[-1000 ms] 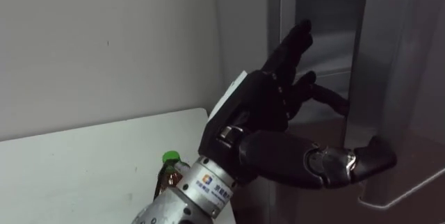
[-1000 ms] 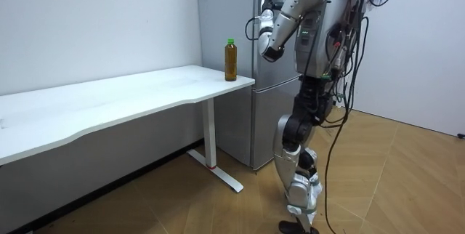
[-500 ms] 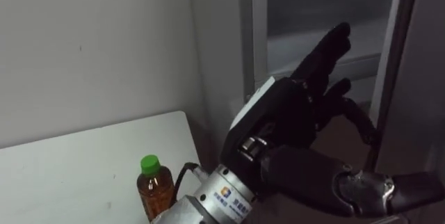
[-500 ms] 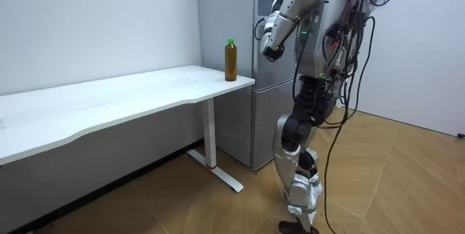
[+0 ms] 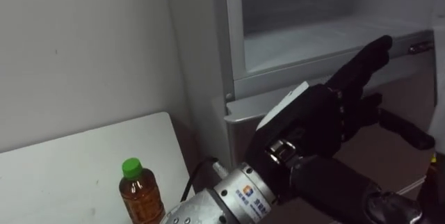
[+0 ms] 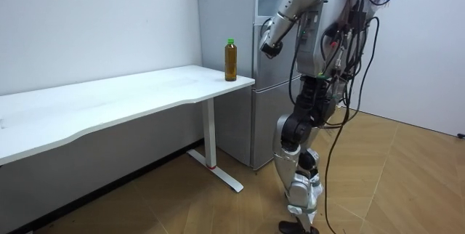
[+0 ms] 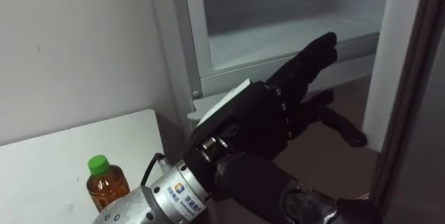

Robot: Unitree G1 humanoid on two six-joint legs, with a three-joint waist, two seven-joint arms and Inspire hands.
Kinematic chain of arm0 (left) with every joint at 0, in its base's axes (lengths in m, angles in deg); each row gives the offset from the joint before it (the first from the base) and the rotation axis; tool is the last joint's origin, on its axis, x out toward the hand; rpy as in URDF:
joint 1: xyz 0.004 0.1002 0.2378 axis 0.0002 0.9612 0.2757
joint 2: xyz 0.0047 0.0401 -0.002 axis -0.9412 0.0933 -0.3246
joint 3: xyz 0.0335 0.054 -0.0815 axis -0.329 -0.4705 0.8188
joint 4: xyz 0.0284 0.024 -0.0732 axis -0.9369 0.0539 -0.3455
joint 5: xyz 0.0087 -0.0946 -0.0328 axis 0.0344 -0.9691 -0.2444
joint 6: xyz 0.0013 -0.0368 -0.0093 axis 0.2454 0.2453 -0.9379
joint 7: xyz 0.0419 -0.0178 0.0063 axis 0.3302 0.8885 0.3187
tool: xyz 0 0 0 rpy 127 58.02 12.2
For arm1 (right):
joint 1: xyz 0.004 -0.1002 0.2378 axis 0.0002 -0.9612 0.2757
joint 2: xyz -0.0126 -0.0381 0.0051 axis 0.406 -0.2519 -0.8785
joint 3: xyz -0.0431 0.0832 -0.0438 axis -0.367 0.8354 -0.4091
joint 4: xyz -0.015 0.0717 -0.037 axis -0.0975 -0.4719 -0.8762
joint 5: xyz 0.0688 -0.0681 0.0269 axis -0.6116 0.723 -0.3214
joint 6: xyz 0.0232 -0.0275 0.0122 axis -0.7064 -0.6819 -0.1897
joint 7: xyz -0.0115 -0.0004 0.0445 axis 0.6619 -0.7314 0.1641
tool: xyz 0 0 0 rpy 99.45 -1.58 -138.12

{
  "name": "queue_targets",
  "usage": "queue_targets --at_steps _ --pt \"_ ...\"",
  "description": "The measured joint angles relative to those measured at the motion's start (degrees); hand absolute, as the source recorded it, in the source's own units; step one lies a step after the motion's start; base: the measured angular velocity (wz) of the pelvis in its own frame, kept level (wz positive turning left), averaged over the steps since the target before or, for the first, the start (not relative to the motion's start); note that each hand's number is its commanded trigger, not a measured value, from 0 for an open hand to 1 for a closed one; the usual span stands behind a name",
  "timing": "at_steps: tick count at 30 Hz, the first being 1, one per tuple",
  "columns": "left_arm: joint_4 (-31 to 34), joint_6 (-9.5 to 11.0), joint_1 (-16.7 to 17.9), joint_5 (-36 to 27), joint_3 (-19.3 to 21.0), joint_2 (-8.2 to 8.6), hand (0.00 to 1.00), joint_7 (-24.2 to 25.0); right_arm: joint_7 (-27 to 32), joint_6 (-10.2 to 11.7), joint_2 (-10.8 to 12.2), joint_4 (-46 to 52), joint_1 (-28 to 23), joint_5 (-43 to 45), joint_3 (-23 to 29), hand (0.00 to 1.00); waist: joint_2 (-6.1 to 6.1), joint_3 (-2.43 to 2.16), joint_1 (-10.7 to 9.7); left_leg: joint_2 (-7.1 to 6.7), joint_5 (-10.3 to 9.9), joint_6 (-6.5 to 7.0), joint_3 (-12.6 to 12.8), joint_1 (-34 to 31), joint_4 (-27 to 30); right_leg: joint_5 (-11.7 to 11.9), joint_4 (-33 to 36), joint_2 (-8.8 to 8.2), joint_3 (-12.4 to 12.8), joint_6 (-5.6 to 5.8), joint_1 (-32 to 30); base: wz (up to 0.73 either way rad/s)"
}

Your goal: Put the bottle in the upper fridge

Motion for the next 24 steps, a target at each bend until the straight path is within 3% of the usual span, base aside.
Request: queue_targets --at_steps 9,16,24 --pt "-2.3 -0.1 -1.7 -0.1 -1.3 0.34 0.0 1.2 0.4 0.0 -0.8 0.2 0.5 -0.2 -2.2 0.0 0.85 -0.03 -0.9 0.05 0.0 -0.01 0.4 0.0 0.0 0.0 0.1 0.02 -0.1 -0.06 -0.5 -0.01" --pt "-3.4 -2.0 -1.7 0.0 -3.2 0.37 0.0 3.2 0.5 0.0 -0.8 0.1 0.5 -1.1 -2.4 0.0 0.88 -0.02 -1.3 0.06 0.0 -0.01 0.6 0.0 0.0 0.1 0.1 0.02 -0.1 -0.08 -0.6 0.0" --pt "-3.4 -2.5 -1.9 0.0 -3.2 0.37 0.0 4.7 0.7 -0.2 -0.8 -0.1 0.4 -4.3 -2.2 0.0 0.8 0.04 -2.4 0.07 0.0 -0.05 2.2 -0.5 -0.1 0.1 0.9 0.17 1.1 -0.14 -2.2 -0.1"
